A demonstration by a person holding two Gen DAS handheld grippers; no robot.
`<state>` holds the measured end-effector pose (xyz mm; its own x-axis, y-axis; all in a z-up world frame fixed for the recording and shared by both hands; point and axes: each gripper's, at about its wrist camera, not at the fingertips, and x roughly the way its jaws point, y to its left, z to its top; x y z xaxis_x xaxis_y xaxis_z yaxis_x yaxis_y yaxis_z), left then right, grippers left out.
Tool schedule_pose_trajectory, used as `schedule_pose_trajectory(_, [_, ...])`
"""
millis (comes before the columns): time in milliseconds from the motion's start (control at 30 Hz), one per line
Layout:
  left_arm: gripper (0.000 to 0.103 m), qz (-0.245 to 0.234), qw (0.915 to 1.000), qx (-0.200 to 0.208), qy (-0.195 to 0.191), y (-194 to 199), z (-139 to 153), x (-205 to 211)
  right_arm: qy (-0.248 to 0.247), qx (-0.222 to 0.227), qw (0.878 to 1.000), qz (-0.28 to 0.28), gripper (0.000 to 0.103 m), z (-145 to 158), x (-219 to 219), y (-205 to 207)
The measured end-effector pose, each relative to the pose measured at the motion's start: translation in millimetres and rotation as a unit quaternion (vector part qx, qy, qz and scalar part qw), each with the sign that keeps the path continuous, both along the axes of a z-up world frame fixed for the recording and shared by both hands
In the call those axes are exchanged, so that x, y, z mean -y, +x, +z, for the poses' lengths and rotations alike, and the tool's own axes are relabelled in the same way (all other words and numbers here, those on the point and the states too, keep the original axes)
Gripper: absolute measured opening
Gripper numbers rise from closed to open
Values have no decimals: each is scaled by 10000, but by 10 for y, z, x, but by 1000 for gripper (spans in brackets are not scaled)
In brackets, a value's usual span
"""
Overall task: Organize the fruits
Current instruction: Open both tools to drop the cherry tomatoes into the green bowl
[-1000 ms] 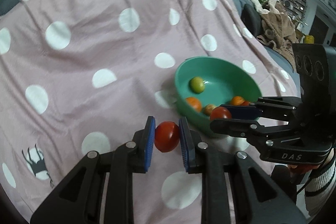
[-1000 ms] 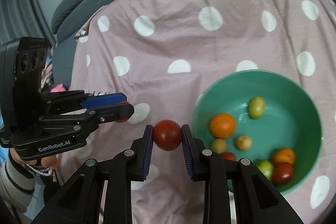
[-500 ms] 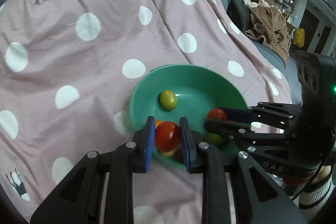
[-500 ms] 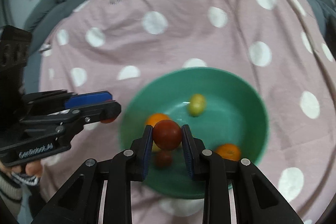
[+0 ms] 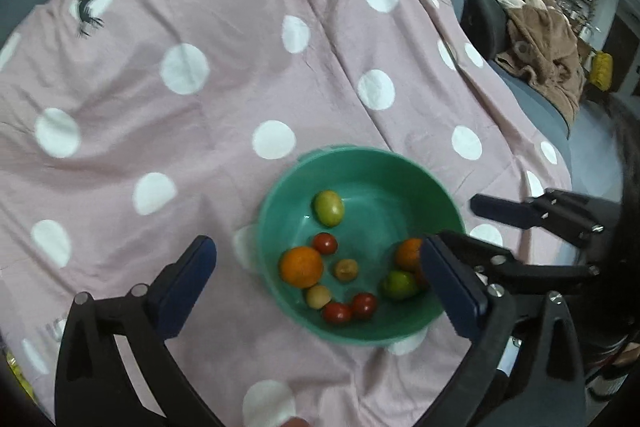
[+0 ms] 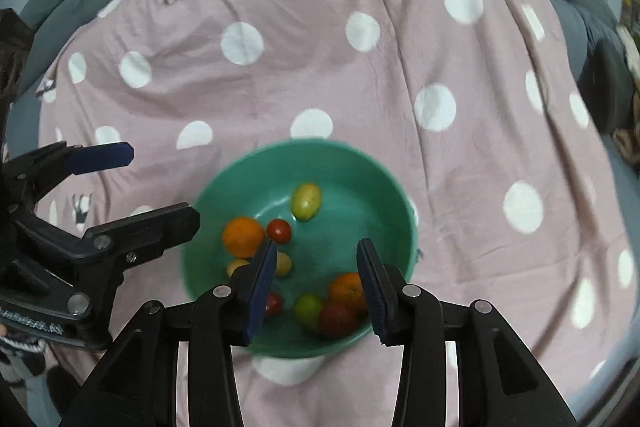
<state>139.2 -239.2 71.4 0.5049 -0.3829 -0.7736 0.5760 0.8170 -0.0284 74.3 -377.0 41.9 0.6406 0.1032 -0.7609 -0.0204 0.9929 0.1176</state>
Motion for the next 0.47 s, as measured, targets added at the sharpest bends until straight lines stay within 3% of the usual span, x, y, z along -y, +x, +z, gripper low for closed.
schedule_pose_trajectory(100, [102,234,9993,82,275,-25,230,-52,-122,-111,9997,154,50,354,-30,-50])
schedule_pose_trajectory(200, [102,336,9989,202,256,-59,461,-100,-21,-173,9995,261,51,568,-30,-60])
schedule_pose_trajectory(467, [102,576,9973,335,323,-150,741,-131,-58,-7,9997,253,51,865,-60,-164])
